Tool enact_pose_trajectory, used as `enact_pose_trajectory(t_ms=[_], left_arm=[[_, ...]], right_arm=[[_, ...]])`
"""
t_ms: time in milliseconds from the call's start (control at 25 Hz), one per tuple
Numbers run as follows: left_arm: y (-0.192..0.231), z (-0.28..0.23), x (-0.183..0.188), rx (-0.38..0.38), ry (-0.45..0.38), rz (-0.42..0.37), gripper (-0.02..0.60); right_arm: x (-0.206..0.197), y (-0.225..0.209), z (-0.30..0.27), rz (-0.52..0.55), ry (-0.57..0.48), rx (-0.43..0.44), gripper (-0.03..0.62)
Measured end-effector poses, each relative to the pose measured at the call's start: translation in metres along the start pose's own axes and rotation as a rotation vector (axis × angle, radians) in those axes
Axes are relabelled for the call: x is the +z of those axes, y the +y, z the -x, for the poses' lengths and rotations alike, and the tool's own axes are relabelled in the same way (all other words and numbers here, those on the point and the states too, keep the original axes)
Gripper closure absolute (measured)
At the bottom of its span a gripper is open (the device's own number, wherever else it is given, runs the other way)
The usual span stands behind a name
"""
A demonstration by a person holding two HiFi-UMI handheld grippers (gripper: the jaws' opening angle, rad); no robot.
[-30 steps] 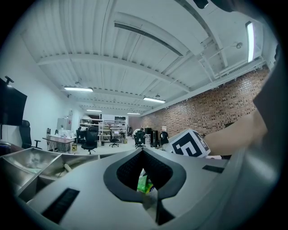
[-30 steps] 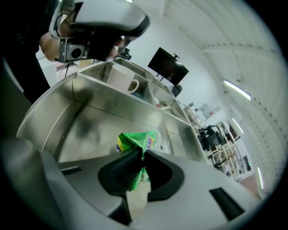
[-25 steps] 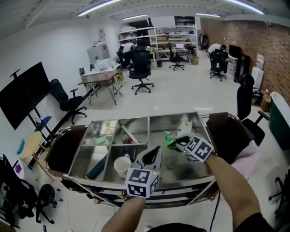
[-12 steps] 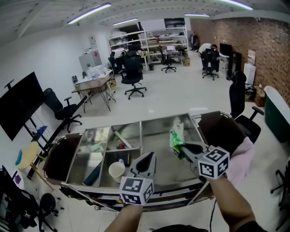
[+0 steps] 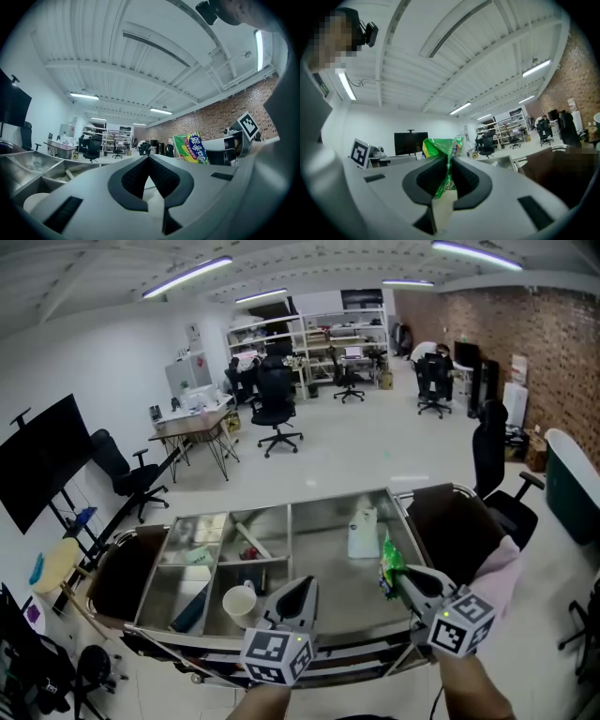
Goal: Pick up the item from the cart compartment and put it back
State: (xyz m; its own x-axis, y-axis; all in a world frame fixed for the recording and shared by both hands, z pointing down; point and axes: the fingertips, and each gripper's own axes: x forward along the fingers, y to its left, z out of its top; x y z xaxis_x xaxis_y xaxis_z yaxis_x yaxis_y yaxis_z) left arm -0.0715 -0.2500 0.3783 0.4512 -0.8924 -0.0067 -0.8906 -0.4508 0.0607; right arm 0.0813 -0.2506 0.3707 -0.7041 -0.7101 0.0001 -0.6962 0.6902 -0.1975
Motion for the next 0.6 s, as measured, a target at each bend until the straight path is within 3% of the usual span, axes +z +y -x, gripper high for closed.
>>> enact_pose_trajectory(t_ms=[240, 600], left_arm=[[-0.007, 0.007, -0.006, 0.0, 0.007, -0.006, 0.581], [-0.016, 0.013, -0.012, -0.014, 0.015, -0.014, 0.581]], right_arm=[[-0.016, -0.001, 0.009, -0.068, -0.009, -0.003, 0.542], [-0.024, 0.017, 0.017, -0.054, 0.015, 0.014, 0.542]])
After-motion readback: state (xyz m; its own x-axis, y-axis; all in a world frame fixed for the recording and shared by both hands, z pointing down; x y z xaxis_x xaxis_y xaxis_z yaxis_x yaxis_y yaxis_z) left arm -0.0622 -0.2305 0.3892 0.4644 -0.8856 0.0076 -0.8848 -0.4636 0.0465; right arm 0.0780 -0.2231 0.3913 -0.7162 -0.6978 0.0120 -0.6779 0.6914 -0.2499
